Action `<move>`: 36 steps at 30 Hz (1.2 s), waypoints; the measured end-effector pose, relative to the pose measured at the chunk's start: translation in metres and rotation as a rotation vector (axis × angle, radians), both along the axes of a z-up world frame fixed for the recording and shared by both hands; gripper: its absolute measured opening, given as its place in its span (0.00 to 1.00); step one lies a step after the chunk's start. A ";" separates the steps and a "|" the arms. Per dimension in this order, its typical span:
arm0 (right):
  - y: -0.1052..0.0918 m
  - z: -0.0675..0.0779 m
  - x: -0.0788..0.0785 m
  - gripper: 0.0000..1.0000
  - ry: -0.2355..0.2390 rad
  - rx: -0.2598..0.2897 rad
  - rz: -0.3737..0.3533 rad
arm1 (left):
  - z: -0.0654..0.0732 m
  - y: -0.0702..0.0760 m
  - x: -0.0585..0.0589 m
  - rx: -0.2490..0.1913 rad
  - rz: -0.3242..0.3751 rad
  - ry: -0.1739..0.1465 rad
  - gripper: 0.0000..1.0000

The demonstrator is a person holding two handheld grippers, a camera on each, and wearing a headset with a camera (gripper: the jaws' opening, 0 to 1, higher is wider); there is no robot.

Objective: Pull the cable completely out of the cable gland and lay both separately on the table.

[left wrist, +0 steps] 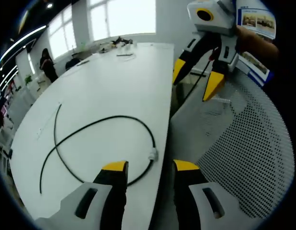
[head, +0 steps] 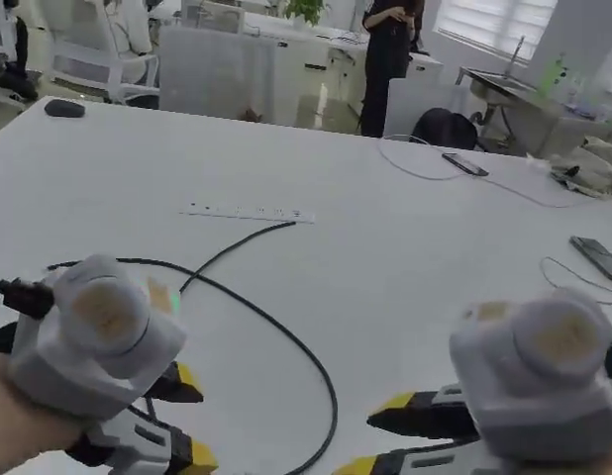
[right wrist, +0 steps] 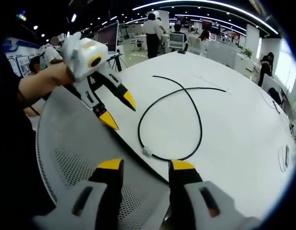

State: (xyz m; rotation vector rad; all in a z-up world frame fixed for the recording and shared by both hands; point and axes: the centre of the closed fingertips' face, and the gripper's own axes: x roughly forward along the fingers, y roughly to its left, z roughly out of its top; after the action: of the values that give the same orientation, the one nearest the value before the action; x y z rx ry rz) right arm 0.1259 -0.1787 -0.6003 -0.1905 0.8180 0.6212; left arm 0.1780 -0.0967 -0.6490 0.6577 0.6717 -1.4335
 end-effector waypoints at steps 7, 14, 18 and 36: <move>-0.007 0.003 -0.005 0.35 -0.020 0.021 -0.048 | -0.055 -0.026 -0.004 0.101 -0.110 0.069 0.31; -0.010 0.006 -0.009 0.34 -0.023 0.042 -0.078 | -0.092 -0.041 -0.005 0.135 -0.134 0.052 0.32; -0.010 0.008 -0.009 0.33 -0.029 0.044 -0.092 | -0.103 -0.045 0.001 0.149 -0.143 -0.001 0.30; -0.008 0.007 -0.010 0.33 -0.011 0.016 -0.067 | -0.108 -0.037 -0.003 0.195 -0.152 0.001 0.17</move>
State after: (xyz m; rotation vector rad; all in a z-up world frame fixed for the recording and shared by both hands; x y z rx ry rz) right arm 0.1154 -0.1871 -0.5936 -0.1512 0.8053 0.5632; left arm 0.1754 -0.1337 -0.7574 0.8753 0.7820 -1.5192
